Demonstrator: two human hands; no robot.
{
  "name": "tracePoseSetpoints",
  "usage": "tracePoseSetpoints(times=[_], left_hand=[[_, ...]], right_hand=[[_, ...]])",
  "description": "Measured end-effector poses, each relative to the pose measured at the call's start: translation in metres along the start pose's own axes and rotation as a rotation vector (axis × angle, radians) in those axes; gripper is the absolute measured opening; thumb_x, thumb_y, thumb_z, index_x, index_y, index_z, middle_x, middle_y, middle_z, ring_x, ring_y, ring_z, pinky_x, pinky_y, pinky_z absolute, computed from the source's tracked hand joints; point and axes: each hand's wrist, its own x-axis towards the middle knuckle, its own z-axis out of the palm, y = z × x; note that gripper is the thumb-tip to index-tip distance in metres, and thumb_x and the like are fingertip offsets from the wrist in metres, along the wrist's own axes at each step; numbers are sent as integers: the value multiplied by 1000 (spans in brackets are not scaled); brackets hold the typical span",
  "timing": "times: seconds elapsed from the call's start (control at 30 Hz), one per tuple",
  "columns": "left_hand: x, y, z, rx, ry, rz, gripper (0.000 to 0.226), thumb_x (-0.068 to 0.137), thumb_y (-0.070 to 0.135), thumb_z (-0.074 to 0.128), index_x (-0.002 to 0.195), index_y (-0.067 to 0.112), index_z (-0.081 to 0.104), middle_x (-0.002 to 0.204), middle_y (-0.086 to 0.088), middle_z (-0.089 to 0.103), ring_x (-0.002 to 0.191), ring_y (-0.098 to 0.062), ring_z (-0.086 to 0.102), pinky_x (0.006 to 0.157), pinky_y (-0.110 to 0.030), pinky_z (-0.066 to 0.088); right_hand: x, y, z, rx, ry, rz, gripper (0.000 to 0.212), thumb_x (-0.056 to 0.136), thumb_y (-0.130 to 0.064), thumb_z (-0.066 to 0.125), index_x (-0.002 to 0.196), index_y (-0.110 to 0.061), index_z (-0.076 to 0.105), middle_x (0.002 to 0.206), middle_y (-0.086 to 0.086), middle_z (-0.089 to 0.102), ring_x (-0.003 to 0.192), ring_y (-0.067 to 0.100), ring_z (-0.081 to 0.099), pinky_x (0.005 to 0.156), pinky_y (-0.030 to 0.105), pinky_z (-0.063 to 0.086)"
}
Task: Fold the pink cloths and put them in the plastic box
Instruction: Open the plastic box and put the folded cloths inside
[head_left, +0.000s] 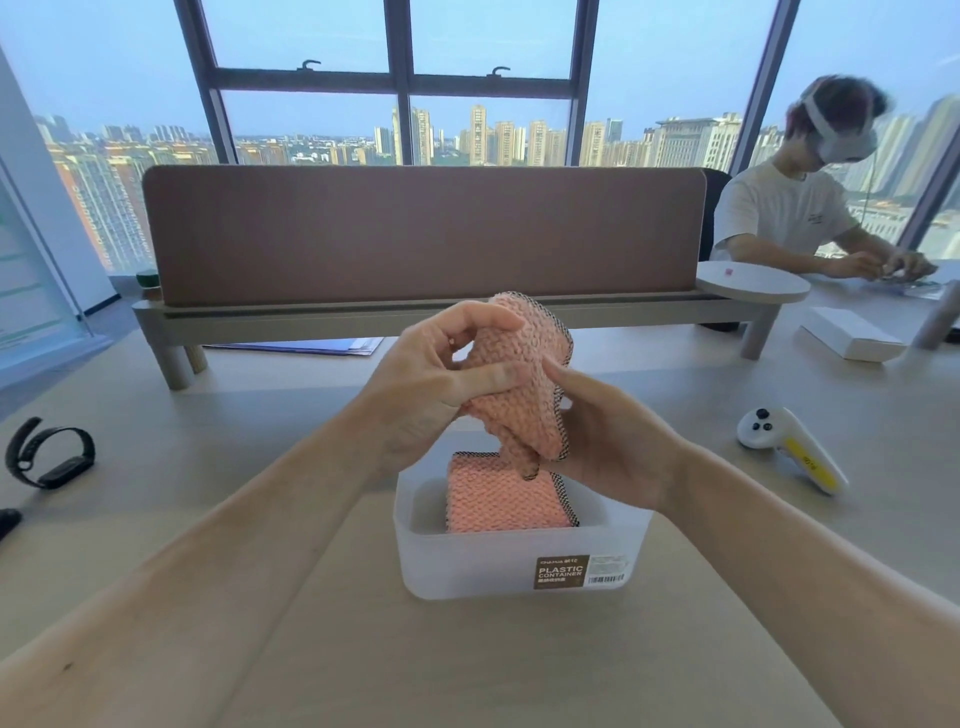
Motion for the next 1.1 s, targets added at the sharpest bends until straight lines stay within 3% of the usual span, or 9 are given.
tracePoseSetpoints(times=[0.13, 0.23, 0.3, 0.37, 0.47, 0.63, 0.8, 0.93, 1.1], left_hand=[[-5, -13, -3, 158, 97, -80, 23, 79, 1, 82, 95, 17, 76, 112, -6, 67, 94, -21, 72, 78, -41, 63], [-13, -31, -5, 433, 156, -220, 18, 81, 10, 84, 95, 16, 76, 91, -5, 68, 62, -4, 67, 58, -21, 56], [-16, -40, -5, 534, 165, -282, 15, 83, 15, 83, 95, 18, 75, 83, -4, 66, 54, -5, 65, 56, -23, 58], [-18, -41, -3, 710, 130, -295, 16, 84, 23, 83, 97, 23, 75, 88, -2, 71, 62, -10, 69, 62, -22, 59], [-19, -40, 1, 1011, 53, -315, 28, 82, 36, 82, 107, 28, 72, 104, 6, 68, 90, -12, 61, 70, -21, 43], [-18, -45, 2, 1139, -5, -337, 41, 79, 38, 83, 115, 28, 69, 107, 6, 57, 94, -13, 50, 76, -21, 36], [-18, -49, 4, 1213, -54, -388, 52, 77, 51, 81, 121, 31, 63, 120, 1, 54, 107, -19, 54, 83, -25, 40], [-17, -43, 9, 1365, -21, -346, 60, 80, 60, 74, 133, 36, 56, 114, 0, 38, 114, -30, 56, 89, -34, 42], [-5, -46, 17, 1299, -222, -265, 72, 68, 66, 75, 131, 36, 58, 108, 7, 51, 112, -17, 56, 97, -37, 51]], right_hand=[[3, 1, -6, -218, 262, -80, 68, 89, -13, 73, 149, -18, 40, 130, 20, 65, 105, 34, 72, 80, 51, 62], [3, 0, -13, -491, 433, -104, 86, 89, -4, 73, 155, -33, 26, 124, 17, 62, 107, 40, 70, 89, 65, 55], [4, 1, -14, -648, 420, -108, 88, 89, -3, 74, 155, -33, 25, 121, 13, 57, 102, 41, 71, 81, 60, 60], [5, 5, -13, -816, 393, -88, 88, 89, -4, 75, 155, -34, 25, 117, 9, 56, 96, 35, 72, 75, 50, 64], [7, 13, -17, -1046, 385, -97, 88, 88, -10, 77, 154, -38, 25, 112, 0, 57, 90, 23, 70, 78, 43, 63], [5, 21, -17, -1275, 325, -112, 87, 90, -12, 74, 156, -35, 21, 107, -7, 54, 86, 6, 60, 72, 18, 50], [7, 23, -17, -1430, 314, -131, 86, 89, -13, 73, 156, -31, 22, 117, 2, 58, 100, 20, 58, 89, 30, 45], [4, 21, -20, -1547, 355, -153, 80, 88, -17, 74, 152, -26, 27, 120, 4, 57, 107, 24, 61, 94, 41, 52], [4, 21, -19, -1515, 468, -108, 51, 82, -39, 77, 121, -25, 47, 103, 0, 62, 88, 19, 62, 74, 36, 52]])
